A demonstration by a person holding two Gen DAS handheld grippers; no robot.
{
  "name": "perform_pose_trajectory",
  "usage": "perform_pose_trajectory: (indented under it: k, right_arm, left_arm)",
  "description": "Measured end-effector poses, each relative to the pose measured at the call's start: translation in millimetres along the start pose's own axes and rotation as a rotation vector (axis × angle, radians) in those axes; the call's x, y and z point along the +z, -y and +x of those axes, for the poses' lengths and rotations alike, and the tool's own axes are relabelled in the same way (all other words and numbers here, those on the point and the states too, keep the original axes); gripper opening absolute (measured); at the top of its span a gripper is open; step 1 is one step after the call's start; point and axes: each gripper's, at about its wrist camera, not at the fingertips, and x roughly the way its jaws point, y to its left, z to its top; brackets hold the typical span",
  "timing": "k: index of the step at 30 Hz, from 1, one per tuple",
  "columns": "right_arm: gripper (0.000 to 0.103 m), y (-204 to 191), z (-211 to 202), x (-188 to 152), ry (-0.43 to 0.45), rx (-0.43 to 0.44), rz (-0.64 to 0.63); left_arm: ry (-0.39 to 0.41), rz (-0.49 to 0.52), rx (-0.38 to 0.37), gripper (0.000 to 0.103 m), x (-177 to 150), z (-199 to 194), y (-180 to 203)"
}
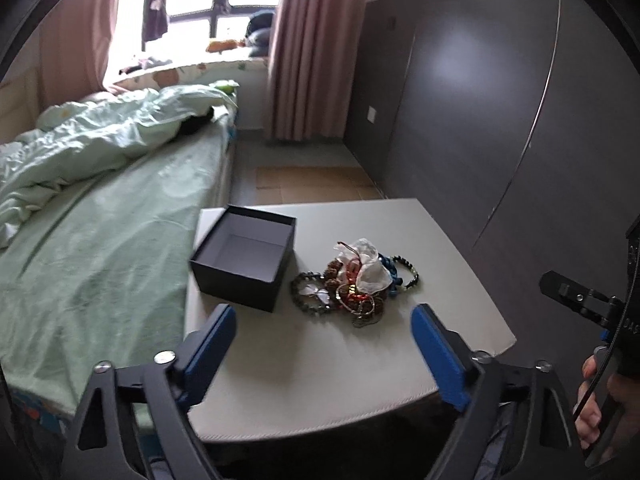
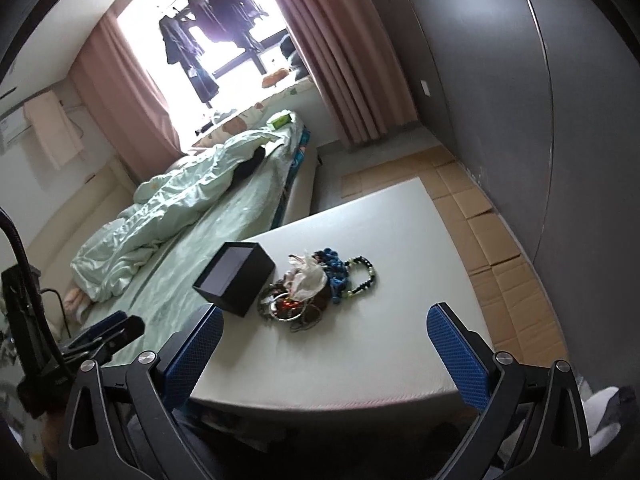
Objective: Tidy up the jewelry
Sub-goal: 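Move the left tool down to the white cloth pouch and close on it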
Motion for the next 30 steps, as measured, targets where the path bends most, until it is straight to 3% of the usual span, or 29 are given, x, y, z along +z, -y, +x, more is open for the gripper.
perform_pose_trajectory:
  k: [6, 11, 14, 17, 25, 28, 30]
  right_arm:
    - [0.077, 15.8, 40.6, 8.8, -0.078, 0.020, 0.031]
    - [0.070, 17.8, 71.0, 16.2, -0.127, 0.068, 0.038]
    - [0.066, 18.4, 87.0, 19.4, -0.153, 0.081, 0.034]
    - [0.066, 19.8, 98.7, 20.1, -0.171, 0.098, 0.042]
    - [0.061, 27.8, 123.3, 14.3, -0.201, 0.180, 0.101]
    - [0.060, 21.9, 130.6, 17.3, -0.208, 0.203, 0.088]
    - [0.059, 18.6, 136.9, 18.3, -0.220, 0.216, 0.082]
  left_arm:
    - [-0.068, -0.013, -0.053, 0.070, 5.6, 38.8, 1.8]
    - [-0.121, -0.040, -0.076, 0.060, 5.9, 70.9, 1.2]
    - [-0.148, -0.052, -0.085, 0.060, 5.1, 87.7, 1.2]
    - [-0.175, -0.057, -0.094, 0.058, 2.0, 103.1, 4.0]
    - [-0.255, -0.108, -0.103, 0.043, -9.8, 144.2, 2.5]
    - [-0.275, -0.144, -0.113, 0.031, -11.9, 154.8, -1.8]
    - [-0.279, -0.163, -0.121, 0.015, -11.7, 157.8, -3.7]
